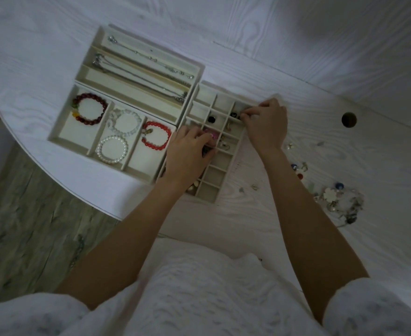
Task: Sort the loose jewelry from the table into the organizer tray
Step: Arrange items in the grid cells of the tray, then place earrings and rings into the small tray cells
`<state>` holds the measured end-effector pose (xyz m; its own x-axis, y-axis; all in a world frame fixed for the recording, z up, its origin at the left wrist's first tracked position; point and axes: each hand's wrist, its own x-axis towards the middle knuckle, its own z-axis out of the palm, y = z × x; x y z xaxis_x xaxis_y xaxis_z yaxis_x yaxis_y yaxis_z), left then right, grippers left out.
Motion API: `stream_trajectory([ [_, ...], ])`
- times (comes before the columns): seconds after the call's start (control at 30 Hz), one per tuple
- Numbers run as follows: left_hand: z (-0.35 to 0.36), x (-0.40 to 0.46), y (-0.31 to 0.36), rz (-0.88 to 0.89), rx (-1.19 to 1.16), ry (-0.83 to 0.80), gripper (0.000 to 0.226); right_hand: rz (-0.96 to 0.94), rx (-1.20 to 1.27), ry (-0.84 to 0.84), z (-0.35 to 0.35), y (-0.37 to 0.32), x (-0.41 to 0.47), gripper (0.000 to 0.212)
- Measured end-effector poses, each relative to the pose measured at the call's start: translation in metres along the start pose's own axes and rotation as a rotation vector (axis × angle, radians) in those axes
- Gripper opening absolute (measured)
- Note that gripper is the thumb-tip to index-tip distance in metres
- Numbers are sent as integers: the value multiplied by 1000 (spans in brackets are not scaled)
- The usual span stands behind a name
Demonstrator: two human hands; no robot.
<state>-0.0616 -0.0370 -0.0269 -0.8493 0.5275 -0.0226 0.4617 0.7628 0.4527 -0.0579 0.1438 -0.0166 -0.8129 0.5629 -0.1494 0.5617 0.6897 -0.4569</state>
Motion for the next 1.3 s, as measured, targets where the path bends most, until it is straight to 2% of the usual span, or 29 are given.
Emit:
stream_trajectory([
  [0.3,-1,2,0,4,11,1,15,-25,234,118,-32,20,-27,17],
  [0.37,-1,1,2,11,8,-4,15,-44,160,45,-42,39,-51,17],
  [0.43,-1,0,0,11,10,4,15,-36,53,-105,-43,61,-81,18],
  [0.5,0,0,-1,13,12,13,16,8,18,-223,-36,75,-108,27],
  [0.57,1,0,0,19,4,10,17,51,57,-270,-28,79,-123,32],
  [0.67,0,1,-1,19,4,-15,18,49,116,-305,-18,72,-123,22],
  [0.77,-1,1,-2,23,1,-20,17,1,87,-256,-14,69,-114,9],
  [0.87,0,1,-2,23,4,-22,16,-77,-41,-175,-15,68,-103,14],
  [1.07,0,1,-1,11,25,-35,16,-114,-63,-86,-12,67,-88,14],
  [1.23,-1,0,1,6,20,-20,16,-115,86,-47,-5,63,-95,3],
  [1.3,-1,-1,1,9,21,-17,16,-81,174,-43,-5,61,-97,7],
])
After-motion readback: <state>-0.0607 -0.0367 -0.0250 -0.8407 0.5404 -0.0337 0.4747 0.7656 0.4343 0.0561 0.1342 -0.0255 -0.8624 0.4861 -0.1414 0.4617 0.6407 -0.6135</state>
